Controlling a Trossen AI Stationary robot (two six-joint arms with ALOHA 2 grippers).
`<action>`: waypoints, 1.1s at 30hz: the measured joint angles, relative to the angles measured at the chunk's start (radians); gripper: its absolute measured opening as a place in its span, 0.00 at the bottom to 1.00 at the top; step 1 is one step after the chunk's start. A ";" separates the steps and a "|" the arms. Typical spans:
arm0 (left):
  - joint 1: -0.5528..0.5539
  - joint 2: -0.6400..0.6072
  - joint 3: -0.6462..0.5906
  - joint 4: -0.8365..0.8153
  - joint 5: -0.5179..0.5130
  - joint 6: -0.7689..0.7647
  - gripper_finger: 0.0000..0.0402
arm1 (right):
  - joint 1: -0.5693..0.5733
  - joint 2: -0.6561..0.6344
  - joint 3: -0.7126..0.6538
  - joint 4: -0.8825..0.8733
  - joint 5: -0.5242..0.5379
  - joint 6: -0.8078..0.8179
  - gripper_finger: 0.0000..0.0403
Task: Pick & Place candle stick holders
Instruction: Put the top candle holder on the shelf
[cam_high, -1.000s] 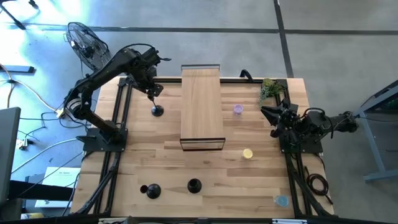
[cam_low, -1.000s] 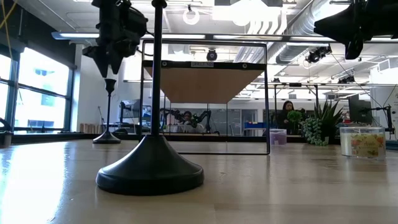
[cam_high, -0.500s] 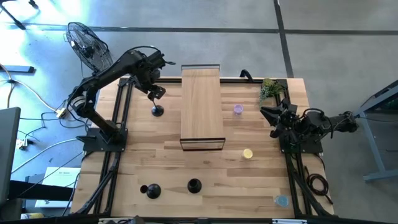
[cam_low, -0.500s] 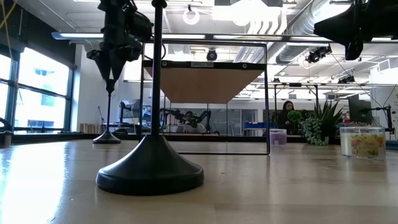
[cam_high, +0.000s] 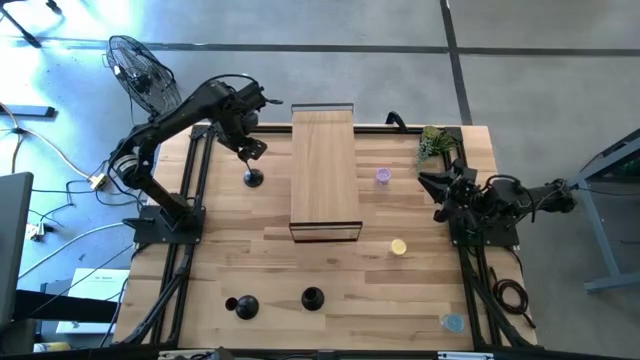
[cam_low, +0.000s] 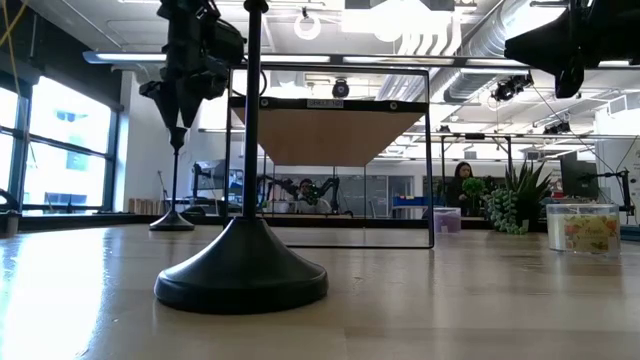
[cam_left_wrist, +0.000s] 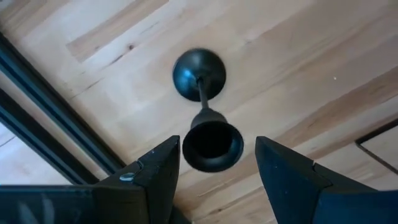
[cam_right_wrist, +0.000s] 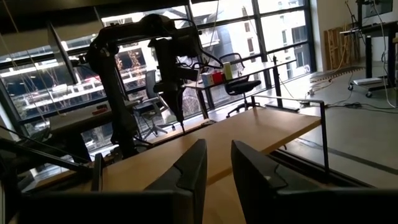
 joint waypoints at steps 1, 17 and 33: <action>0.000 0.000 -0.011 -0.001 0.000 0.000 0.51 | 0.000 0.000 0.000 -0.001 0.000 0.000 0.17; 0.000 0.000 -0.125 0.113 0.006 0.000 0.51 | 0.000 0.000 0.000 -0.001 0.001 0.002 0.17; 0.000 0.000 -0.125 0.104 0.006 0.000 0.46 | 0.000 0.000 0.000 -0.001 -0.014 0.003 0.17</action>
